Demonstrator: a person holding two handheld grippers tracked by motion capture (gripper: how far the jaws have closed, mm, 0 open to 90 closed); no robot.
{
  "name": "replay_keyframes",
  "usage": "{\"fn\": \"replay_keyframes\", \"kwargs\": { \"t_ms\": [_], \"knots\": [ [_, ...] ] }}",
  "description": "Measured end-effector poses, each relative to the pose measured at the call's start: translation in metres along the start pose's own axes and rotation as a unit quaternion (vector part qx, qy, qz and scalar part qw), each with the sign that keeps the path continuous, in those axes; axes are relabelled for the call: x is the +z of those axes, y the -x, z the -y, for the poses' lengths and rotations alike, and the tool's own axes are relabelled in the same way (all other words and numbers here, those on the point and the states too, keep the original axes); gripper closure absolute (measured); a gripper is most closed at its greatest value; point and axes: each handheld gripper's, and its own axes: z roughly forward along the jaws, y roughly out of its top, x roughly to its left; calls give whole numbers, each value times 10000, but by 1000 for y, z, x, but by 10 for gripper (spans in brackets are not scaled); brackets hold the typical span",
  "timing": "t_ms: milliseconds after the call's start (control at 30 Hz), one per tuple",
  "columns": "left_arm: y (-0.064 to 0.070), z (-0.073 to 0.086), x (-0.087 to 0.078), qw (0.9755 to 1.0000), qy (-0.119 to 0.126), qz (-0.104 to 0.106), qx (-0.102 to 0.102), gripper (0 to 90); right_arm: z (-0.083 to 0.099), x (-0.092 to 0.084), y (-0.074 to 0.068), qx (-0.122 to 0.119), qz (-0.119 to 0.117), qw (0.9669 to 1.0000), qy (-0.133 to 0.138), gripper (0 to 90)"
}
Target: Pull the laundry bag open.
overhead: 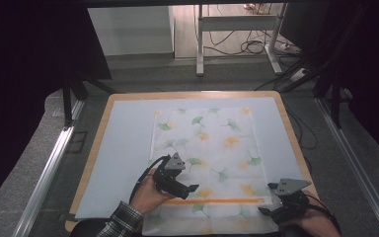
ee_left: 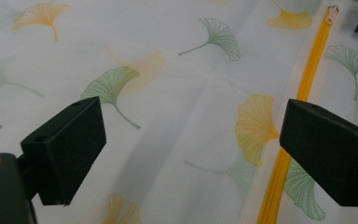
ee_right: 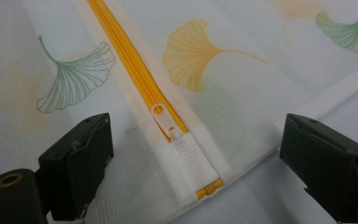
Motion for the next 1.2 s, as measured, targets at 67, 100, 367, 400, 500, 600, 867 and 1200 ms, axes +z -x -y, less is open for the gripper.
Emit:
{"fn": "replay_keyframes", "kwargs": {
  "t_ms": [67,100,367,400,500,600,867,1200],
  "knots": [
    [1,-1,2,10000,-7,26,3,67,0,0,-1,-12,0,10000,10,127],
    [1,-1,2,10000,-7,26,3,67,0,0,-1,-12,0,10000,10,127],
    [11,-14,17,9997,23,214,104,102,0,0,0,166,-79,9998,-16,159],
    [11,-14,17,9997,23,214,104,114,0,0,0,166,-79,9998,-16,159],
    [16,-19,25,9993,-11,332,197,160,0,0,0,158,-83,9998,-6,159],
    [23,-25,34,9983,-46,477,324,225,1,0,0,167,-86,9998,5,159],
    [47,-49,66,9938,-95,931,609,430,2,0,0,154,-114,9998,22,159],
    [72,-72,99,9867,-138,1313,950,684,2,0,0,152,-113,9998,42,159]
  ]
}}
